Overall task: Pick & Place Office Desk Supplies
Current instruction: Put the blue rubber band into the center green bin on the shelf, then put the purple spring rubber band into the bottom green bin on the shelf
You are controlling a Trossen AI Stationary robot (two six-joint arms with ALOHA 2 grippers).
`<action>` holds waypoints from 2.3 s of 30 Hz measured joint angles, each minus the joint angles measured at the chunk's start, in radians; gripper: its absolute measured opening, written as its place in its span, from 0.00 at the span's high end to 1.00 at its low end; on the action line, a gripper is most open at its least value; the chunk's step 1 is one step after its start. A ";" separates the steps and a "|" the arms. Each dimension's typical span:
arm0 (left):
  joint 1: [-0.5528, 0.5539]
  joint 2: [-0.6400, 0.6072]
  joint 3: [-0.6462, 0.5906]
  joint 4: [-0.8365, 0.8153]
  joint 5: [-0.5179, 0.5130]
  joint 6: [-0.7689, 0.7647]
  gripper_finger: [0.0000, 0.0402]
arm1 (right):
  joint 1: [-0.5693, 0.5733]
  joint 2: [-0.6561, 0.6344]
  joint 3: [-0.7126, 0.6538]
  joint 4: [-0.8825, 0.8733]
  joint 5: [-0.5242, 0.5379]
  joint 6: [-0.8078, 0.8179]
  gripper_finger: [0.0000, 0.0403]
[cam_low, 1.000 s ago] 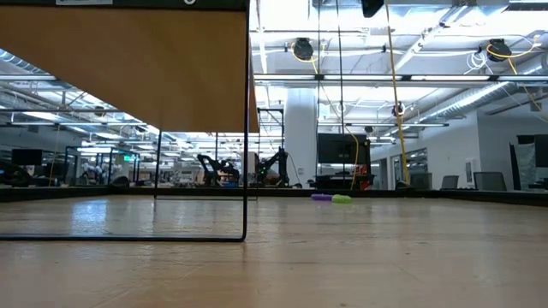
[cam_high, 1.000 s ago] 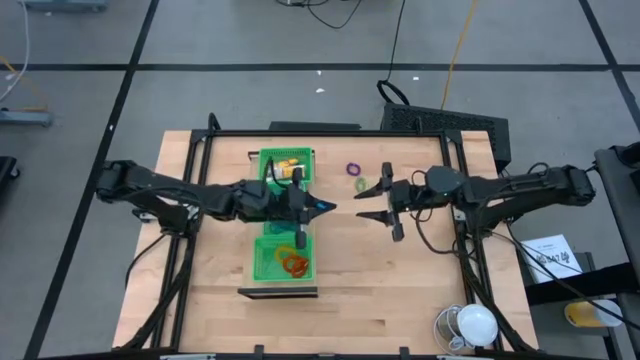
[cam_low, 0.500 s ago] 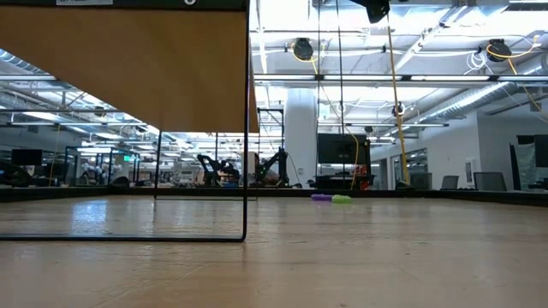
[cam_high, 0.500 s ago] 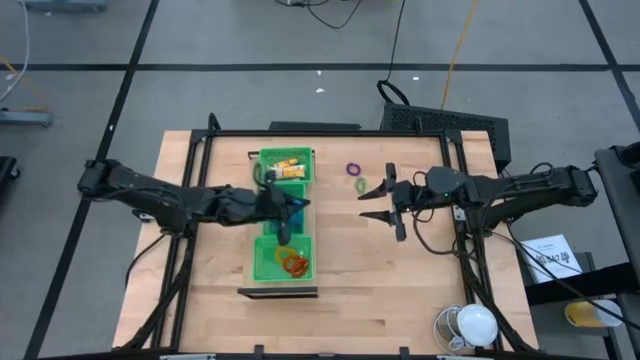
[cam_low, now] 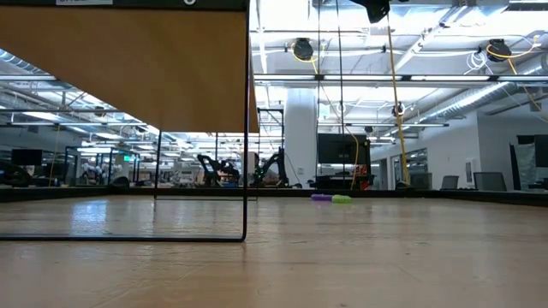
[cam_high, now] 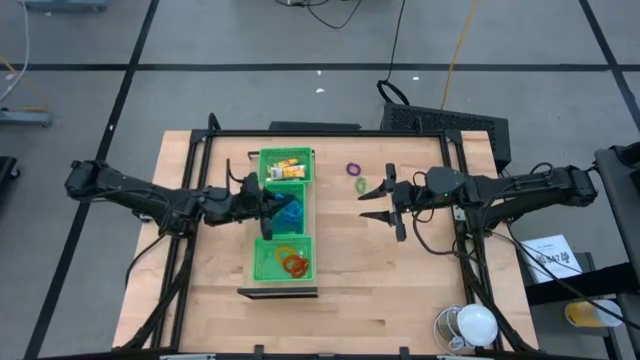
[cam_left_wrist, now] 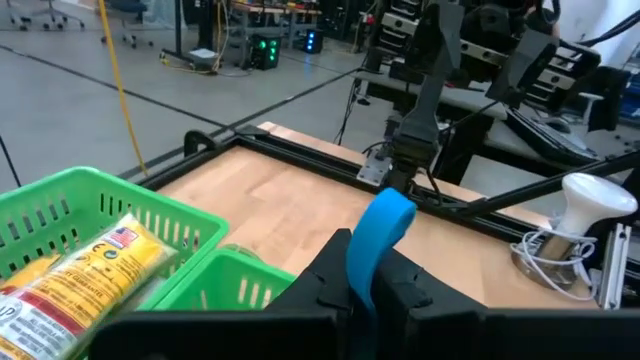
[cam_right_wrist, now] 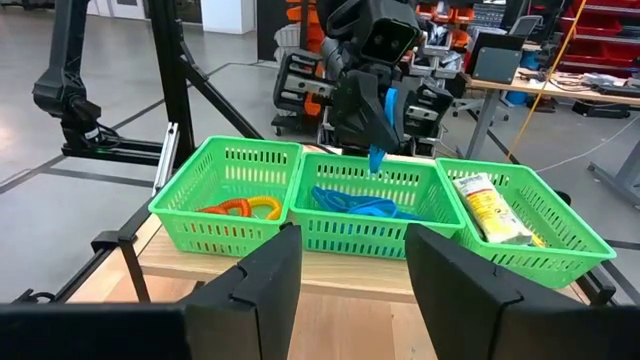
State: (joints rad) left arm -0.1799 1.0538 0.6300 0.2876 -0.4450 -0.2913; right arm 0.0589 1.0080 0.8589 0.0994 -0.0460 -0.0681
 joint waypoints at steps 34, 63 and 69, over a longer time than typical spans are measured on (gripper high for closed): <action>0.011 -0.354 0.003 -0.328 -0.035 0.087 0.35 | -0.085 0.054 -0.109 0.012 0.443 0.103 0.58; 0.030 -0.500 -0.310 -0.002 -0.108 0.097 0.34 | -0.547 0.827 0.016 0.124 0.022 0.159 0.63; 0.030 -0.470 -0.309 0.000 -0.107 0.083 0.34 | -0.552 0.843 0.020 0.094 0.030 0.173 0.76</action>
State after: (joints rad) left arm -0.1501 0.5843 0.3206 0.2881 -0.5518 -0.2085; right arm -0.4931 1.8514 0.8787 0.1938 -0.0164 0.1046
